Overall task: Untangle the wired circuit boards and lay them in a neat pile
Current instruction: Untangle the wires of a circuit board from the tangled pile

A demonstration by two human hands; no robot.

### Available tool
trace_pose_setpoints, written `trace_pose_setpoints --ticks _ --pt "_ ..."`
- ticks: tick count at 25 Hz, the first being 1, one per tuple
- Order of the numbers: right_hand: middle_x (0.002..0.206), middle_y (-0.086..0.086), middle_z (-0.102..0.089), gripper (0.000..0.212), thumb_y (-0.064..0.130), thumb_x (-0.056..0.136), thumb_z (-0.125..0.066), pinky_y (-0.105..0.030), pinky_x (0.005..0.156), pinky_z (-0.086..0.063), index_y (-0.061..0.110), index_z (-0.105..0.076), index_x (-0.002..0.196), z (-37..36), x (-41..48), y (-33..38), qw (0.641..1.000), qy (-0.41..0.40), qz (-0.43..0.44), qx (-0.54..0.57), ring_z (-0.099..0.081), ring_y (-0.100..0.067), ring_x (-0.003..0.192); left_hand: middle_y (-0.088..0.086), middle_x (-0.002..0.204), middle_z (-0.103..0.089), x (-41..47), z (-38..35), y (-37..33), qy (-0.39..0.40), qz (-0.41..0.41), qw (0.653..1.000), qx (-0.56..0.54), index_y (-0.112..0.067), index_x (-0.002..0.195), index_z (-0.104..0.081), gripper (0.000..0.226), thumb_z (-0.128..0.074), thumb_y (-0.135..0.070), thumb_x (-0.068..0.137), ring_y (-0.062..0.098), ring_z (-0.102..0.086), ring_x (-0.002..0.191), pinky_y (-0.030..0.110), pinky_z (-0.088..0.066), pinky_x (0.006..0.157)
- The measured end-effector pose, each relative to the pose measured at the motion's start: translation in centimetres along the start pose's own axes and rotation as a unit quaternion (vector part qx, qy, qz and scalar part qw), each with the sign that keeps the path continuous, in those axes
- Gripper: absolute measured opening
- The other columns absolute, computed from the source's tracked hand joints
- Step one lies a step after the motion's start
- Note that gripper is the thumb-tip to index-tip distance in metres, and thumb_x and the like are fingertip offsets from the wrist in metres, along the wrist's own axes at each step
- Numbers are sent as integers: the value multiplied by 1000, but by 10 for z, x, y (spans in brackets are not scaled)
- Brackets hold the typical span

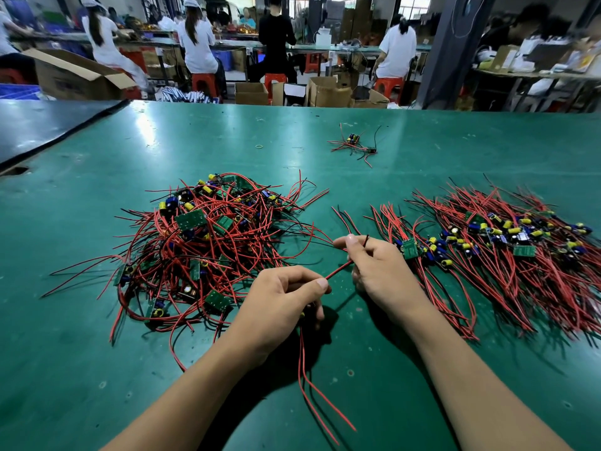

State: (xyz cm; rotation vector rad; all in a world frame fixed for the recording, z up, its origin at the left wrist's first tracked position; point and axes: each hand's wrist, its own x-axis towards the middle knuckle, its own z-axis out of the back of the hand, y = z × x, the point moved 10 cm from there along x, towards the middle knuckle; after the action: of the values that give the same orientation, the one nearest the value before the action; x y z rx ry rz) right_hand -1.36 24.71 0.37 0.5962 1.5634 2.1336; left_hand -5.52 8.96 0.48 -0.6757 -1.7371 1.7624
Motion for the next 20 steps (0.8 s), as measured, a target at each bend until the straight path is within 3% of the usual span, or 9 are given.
trace_pose_setpoints --ticks 4,8,10,12,14,17,19,20 --pt "54 12 -52 39 33 107 -45 -21 42 -23 11 -72 91 -4 -2 1 991 -21 -32 127 -32 -7 39 11 55 -62 0 1 1 -7 7 1000 -12 5 87 -67 17 -61 -10 93 19 -55 45 18 -43 46" --pt "61 4 -57 64 47 106 -33 -19 40 -25 12 -77 75 -21 -5 -6 931 50 -133 337 -32 -7 38 11 55 -62 -1 2 1 -4 11 1000 -12 2 86 -69 15 -62 -10 93 19 -56 46 19 -44 47" --pt "61 3 -58 64 46 105 -36 -20 41 -27 13 -78 69 -21 -5 -8 921 78 -144 355 -33 -6 39 11 55 -62 -1 4 2 -2 13 1000 -4 0 86 -70 13 -64 -9 92 19 -57 48 20 -45 49" --pt "58 3 -58 62 43 106 -39 -20 44 -25 14 -77 66 -10 -2 -11 959 60 -115 250 -35 -6 39 11 56 -64 0 4 3 -1 12 1000 8 -2 85 -72 11 -65 -8 90 19 -58 49 21 -45 51" --pt "55 5 -58 58 40 107 -42 -18 46 -31 14 -75 68 6 1 -4 999 -5 -29 35 -43 -4 41 11 57 -67 0 3 2 3 4 999 41 -6 83 -73 10 -66 -10 90 18 -58 49 20 -43 52" --pt "63 10 -62 47 38 106 -44 -15 59 -37 13 -75 79 18 -3 12 975 -88 87 -186 -56 -2 60 9 56 -68 0 -1 1 4 -13 995 97 -11 80 -72 13 -66 -14 90 15 -57 47 19 -41 51" --pt "68 10 -62 45 40 105 -43 -18 63 -37 16 -74 82 18 -4 16 966 -99 109 -214 -57 -5 66 8 56 -68 0 -1 0 2 -17 994 112 -12 78 -72 14 -66 -15 90 15 -57 48 21 -42 53" --pt "64 10 -61 46 42 105 -43 -16 60 -37 17 -74 81 19 -3 13 975 -97 95 -176 -55 -2 60 8 56 -68 0 0 0 0 -17 994 112 -12 78 -72 14 -66 -15 90 15 -58 48 21 -43 53"
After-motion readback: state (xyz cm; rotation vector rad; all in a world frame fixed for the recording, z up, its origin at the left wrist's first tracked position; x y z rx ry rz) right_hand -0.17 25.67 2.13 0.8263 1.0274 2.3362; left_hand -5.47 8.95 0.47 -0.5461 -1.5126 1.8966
